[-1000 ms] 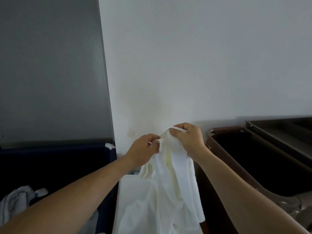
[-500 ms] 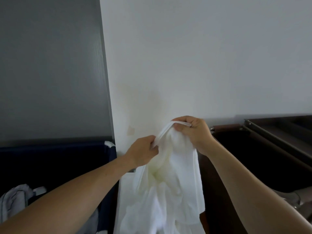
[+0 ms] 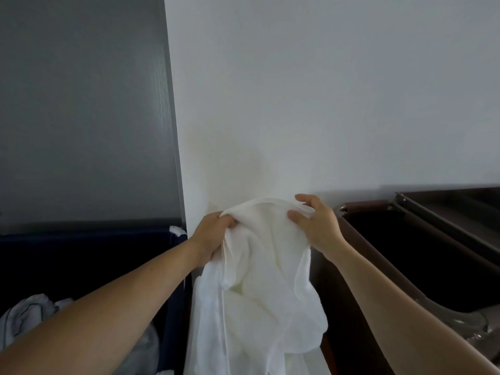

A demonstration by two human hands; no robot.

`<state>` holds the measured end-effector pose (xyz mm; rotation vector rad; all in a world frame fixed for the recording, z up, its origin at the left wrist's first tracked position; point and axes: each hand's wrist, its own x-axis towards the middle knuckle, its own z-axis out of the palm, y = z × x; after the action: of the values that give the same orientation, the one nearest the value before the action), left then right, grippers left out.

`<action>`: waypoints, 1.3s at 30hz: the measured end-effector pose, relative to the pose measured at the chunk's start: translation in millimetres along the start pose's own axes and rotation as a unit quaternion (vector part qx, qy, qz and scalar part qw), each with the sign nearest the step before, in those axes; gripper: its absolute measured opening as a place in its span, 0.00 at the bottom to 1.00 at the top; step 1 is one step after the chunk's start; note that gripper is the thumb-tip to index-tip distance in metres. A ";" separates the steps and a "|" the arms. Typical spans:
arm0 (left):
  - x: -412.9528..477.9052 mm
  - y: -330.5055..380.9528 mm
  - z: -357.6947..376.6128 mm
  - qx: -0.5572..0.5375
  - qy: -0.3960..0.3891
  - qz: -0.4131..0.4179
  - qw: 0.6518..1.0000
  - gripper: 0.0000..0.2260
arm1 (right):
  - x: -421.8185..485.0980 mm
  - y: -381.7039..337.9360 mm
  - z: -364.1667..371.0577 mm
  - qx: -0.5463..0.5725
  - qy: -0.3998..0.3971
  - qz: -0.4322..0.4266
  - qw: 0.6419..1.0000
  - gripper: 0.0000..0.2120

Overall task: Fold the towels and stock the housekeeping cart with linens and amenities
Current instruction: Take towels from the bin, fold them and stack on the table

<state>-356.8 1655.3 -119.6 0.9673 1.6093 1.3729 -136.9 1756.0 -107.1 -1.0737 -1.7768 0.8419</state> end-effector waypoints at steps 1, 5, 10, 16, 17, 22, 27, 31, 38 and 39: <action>2.7 2.2 -0.3 -0.007 0.007 -0.003 1.000 0.10 | -1.8 3.5 1.5 0.004 0.011 -0.008 1.000 0.20; 13.1 1.4 -1.7 -0.020 0.032 -0.018 0.999 0.09 | -13.2 21.3 4.3 -0.048 0.036 -0.097 0.994 0.26; 21.7 -8.7 1.2 -0.021 0.041 -0.036 0.998 0.10 | -19.2 51.1 10.3 -0.190 0.053 -0.261 0.945 0.07; 28.3 -26.2 -3.3 0.087 0.039 0.003 0.995 0.10 | -14.3 77.9 19.0 -0.203 -0.008 -0.080 0.976 0.14; 31.0 -31.1 -4.2 0.104 0.043 0.007 0.994 0.10 | -13.6 81.6 21.6 -0.214 -0.027 -0.061 0.974 0.13; 49.1 -58.3 -10.1 0.208 0.100 0.028 0.973 0.09 | -16.8 91.8 38.5 -0.249 -0.046 -0.082 0.964 0.07; 30.3 -130.0 -13.8 0.369 0.113 -0.041 0.922 0.23 | -39.7 115.0 67.9 -0.260 -0.135 -0.108 0.950 0.06; -18.4 -202.5 -5.4 0.367 0.068 -0.101 0.922 0.23 | -77.2 136.7 103.1 -0.298 -0.259 -0.113 0.912 0.09; -95.1 -250.2 9.0 0.527 -0.268 0.371 0.716 0.24 | -102.5 134.9 110.8 -0.331 -0.168 -0.153 0.916 0.06; -98.5 -255.1 14.5 0.579 -0.298 0.396 0.647 0.28 | -103.2 134.0 110.6 -0.331 -0.176 -0.142 0.916 0.06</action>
<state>-318.8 1539.9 -365.0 2.7782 1.4208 0.0810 -169.3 1703.5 -299.6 -1.0706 -2.5561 0.2488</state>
